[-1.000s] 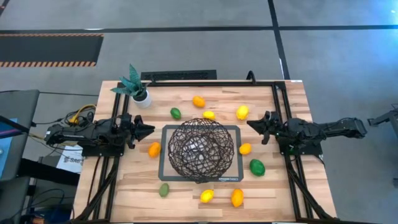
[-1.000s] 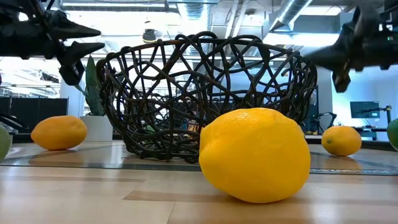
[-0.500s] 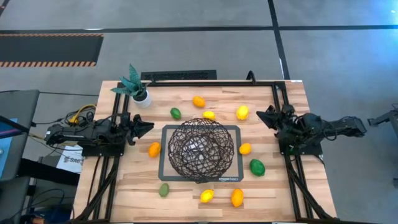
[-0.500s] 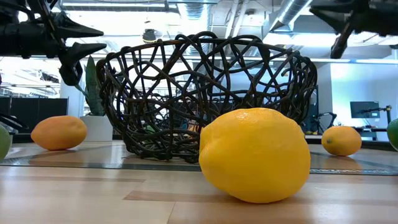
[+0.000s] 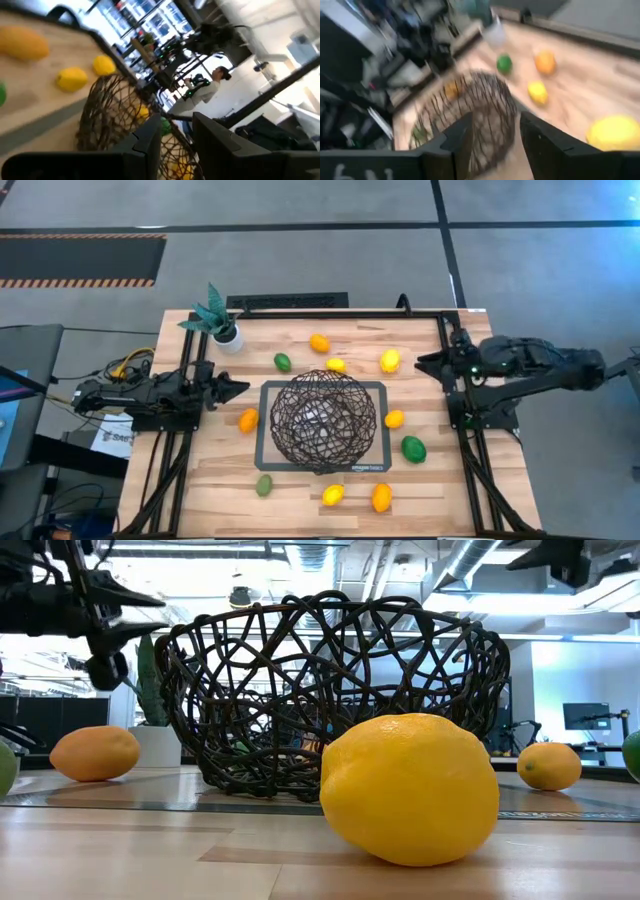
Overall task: Build produce basket
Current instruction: Put the lemon into the basket
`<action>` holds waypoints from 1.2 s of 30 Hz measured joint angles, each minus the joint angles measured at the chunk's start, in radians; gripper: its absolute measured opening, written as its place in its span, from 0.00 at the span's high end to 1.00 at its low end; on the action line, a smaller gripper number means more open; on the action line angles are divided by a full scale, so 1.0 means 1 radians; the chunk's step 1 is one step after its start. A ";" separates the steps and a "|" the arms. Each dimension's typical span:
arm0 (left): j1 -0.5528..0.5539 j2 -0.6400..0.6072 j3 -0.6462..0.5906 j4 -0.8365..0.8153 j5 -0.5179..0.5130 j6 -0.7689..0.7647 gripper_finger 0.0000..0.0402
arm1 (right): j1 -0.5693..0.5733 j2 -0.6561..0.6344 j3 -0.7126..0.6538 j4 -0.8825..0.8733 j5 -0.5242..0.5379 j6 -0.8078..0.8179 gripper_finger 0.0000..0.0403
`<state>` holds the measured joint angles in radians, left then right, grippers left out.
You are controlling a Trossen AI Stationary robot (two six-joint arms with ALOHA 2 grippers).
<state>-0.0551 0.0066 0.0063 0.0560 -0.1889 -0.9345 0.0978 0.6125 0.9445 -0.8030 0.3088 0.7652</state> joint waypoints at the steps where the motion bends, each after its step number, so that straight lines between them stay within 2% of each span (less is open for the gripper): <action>1: 0.000 0.000 0.000 0.000 0.001 -0.026 0.75 | 0.000 0.039 0.036 -0.049 -0.015 0.016 0.53; 3: 0.000 0.000 0.000 0.006 0.000 -0.036 0.75 | 0.000 0.113 0.100 -0.158 -0.043 0.057 0.53; 6: 0.000 0.000 0.011 -0.008 -0.003 0.066 0.75 | 0.000 0.209 0.166 -0.368 -0.083 0.161 0.54; 10: 0.000 -0.003 0.043 0.021 -0.055 0.141 0.75 | 0.005 0.335 0.180 -0.502 -0.128 0.298 0.54; 17: 0.000 -0.001 0.142 -0.040 -0.125 0.292 0.76 | 0.081 0.538 0.180 -0.499 -0.161 0.504 0.53; 21: 0.000 0.022 0.262 -0.298 -0.190 0.348 0.79 | 0.155 0.645 0.180 -0.486 -0.184 0.655 0.52; 26: 0.000 0.105 0.427 -0.604 -0.211 0.313 0.85 | 0.260 0.755 0.180 -0.431 -0.187 0.853 0.52; 31: 0.000 0.192 0.540 -0.698 -0.222 0.327 0.87 | 0.346 0.864 0.180 -0.383 -0.183 1.074 0.50; 34: 0.000 0.228 0.577 -0.724 -0.237 0.382 0.85 | 0.366 0.927 0.180 -0.371 -0.185 1.100 0.47; 36: 0.000 0.244 0.593 -0.740 -0.238 0.397 0.83 | 0.348 0.951 0.179 -0.369 -0.217 0.984 0.44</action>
<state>-0.0551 0.2504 0.5997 -0.6838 -0.4268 -0.5371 0.4457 1.5636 1.1236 -1.1715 0.0922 1.7495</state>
